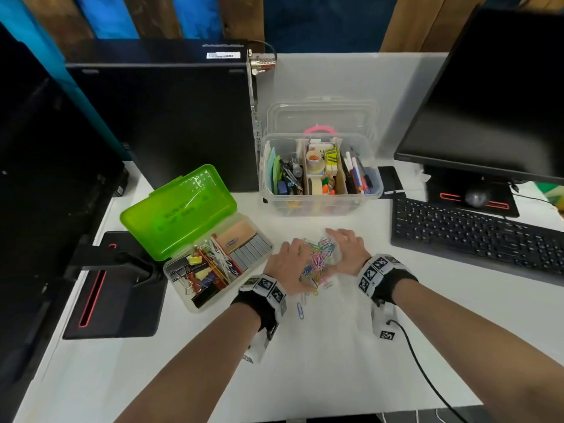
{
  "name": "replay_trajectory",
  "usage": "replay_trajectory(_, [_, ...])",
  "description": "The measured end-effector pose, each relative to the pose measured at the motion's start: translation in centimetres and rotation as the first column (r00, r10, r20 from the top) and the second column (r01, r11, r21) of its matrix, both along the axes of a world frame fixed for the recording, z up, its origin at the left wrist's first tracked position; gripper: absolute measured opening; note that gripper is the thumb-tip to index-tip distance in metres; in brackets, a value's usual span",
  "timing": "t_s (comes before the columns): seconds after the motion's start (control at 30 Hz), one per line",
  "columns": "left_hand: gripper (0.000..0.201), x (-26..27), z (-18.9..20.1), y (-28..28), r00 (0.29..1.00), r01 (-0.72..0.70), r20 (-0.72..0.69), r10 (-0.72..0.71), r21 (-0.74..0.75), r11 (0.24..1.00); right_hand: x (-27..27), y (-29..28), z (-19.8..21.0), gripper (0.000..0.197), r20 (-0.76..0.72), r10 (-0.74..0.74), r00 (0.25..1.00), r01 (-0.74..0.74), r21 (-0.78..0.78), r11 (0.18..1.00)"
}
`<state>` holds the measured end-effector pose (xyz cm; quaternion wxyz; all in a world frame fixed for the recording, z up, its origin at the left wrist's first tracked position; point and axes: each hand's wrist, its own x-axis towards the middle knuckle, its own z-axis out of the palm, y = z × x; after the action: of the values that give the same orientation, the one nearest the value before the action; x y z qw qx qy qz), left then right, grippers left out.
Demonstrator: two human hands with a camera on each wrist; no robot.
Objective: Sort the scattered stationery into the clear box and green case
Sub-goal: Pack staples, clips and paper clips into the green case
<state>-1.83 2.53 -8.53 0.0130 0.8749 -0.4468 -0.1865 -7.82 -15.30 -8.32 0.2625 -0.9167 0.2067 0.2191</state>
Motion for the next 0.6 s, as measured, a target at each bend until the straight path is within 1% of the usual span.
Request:
replay_trajectory(0.03, [0.092, 0.0, -0.3, -0.3, 0.999, -0.015, -0.041, 0.016, 0.032, 0.999, 0.5, 0.4, -0.1, 0.109, -0.028, 0.069, 0.997, -0.070, -0.033, 0.997])
replay_trajectory(0.07, [0.095, 0.0, -0.5, -0.6, 0.996, -0.036, -0.081, 0.040, 0.060, 0.998, 0.8, 0.9, -0.4, 0.107, -0.038, 0.119, 0.992, -0.122, -0.077, 0.990])
replay_trajectory(0.1, [0.094, 0.1, -0.7, -0.8, 0.991, -0.064, -0.111, 0.071, 0.064, 0.996, 1.0, 1.4, -0.6, 0.100, -0.024, 0.141, 0.990, -0.143, -0.119, 0.982])
replay_trajectory(0.17, [0.083, 0.2, -1.1, -1.0, 0.978, -0.136, -0.159, 0.135, 0.002, 0.991, 1.5, 2.1, -1.1, 0.080, 0.049, 0.129, 0.990, -0.121, -0.143, 0.982])
replay_trajectory(0.27, [0.065, 0.2, -1.7, -1.0, 0.958, -0.213, -0.212, 0.191, -0.086, 0.973, 1.9, 2.7, -1.3, 0.056, 0.086, 0.091, 0.992, -0.085, -0.070, 0.994])
replay_trajectory(0.4, [0.049, 0.7, -1.9, -0.9, 0.943, -0.254, -0.257, 0.209, -0.156, 0.955, 1.8, 3.1, -1.1, 0.040, 0.122, 0.075, 0.990, -0.072, -0.028, 0.997])
replay_trajectory(0.5, [0.035, 1.1, -1.5, -0.8, 0.945, -0.265, -0.245, 0.218, -0.179, 0.947, 1.8, 3.2, -0.7, 0.029, 0.150, 0.064, 0.987, -0.059, -0.039, 0.997])
replay_trajectory(0.6, [0.028, 1.6, -1.0, -0.9, 0.949, -0.255, -0.236, 0.207, -0.195, 0.947, 2.0, 3.0, -0.2, 0.020, 0.165, 0.042, 0.985, -0.038, -0.029, 0.999])
